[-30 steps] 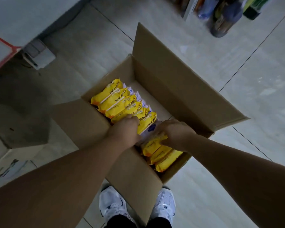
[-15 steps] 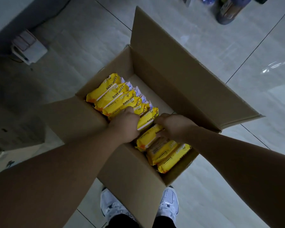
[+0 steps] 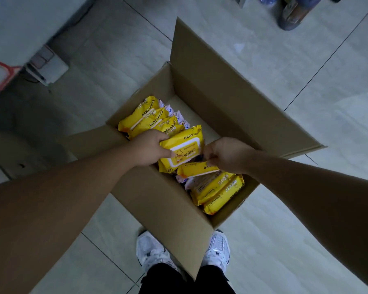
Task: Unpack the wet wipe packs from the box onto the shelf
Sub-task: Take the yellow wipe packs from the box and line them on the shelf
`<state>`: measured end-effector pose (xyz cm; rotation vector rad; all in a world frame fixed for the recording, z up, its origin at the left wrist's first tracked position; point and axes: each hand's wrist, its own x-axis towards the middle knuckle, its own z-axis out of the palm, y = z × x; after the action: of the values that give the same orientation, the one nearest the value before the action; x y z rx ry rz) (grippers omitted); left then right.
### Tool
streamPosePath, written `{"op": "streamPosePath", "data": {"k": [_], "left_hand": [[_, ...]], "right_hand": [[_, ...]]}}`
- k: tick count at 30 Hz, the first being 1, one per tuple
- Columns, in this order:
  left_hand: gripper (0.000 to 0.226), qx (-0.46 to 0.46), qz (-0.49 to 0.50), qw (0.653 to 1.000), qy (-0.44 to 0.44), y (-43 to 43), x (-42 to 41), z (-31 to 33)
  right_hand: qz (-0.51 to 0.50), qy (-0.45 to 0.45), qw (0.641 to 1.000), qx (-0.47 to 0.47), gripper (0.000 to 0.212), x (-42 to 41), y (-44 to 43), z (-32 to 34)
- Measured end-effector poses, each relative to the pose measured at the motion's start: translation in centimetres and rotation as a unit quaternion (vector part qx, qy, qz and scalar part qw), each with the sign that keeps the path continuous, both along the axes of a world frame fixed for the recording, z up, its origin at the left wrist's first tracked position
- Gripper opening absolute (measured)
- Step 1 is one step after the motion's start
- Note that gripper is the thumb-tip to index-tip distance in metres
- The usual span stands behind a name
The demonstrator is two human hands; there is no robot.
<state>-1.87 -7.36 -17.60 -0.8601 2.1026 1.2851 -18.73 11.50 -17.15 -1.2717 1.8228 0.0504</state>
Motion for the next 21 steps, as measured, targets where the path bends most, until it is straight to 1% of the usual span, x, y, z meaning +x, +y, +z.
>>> {"op": "streamPosePath", "data": {"k": [2, 4, 6, 8, 11, 14, 18, 20, 21], "left_hand": [[0.029, 0.005, 0.026, 1.000, 0.005, -0.7, 0.2, 2.2], [0.039, 0.015, 0.051, 0.999, 0.013, -1.5, 0.4, 5.1], [0.040, 0.037, 0.063, 0.997, 0.029, -2.3, 0.2, 8.7], [0.033, 0.052, 0.076, 0.994, 0.052, -3.0, -0.2, 12.8], [0.039, 0.060, 0.079, 0.992, 0.081, -2.8, -1.3, 20.3], [0.027, 0.060, 0.068, 0.988, 0.121, -2.3, -3.0, 27.9], [0.013, 0.053, 0.046, 0.984, 0.161, -1.9, -4.4, 39.2], [0.012, 0.030, 0.037, 0.983, 0.176, -2.3, -4.7, 45.7], [0.021, 0.017, 0.035, 0.983, 0.181, -2.5, -4.7, 49.1]], "right_hand": [[-0.037, -0.019, 0.999, -0.018, 0.011, -0.1, 0.2, 1.9], [-0.078, -0.066, 0.994, -0.025, 0.012, -0.2, 0.6, 4.5], [-0.119, -0.123, 0.985, -0.037, 0.014, -0.7, 1.0, 7.7], [-0.156, -0.164, 0.973, -0.050, 0.020, -1.6, 1.3, 11.9], [-0.209, -0.204, 0.953, -0.084, 0.020, -3.5, 1.4, 19.6], [-0.255, -0.222, 0.935, -0.103, 0.022, -5.7, 2.0, 28.3], [-0.256, -0.207, 0.933, -0.145, 0.026, -8.0, 2.9, 39.7], [-0.266, -0.206, 0.927, -0.164, 0.024, -8.8, 3.3, 45.9], [-0.270, -0.209, 0.923, -0.175, 0.021, -9.0, 3.4, 49.0]]}}
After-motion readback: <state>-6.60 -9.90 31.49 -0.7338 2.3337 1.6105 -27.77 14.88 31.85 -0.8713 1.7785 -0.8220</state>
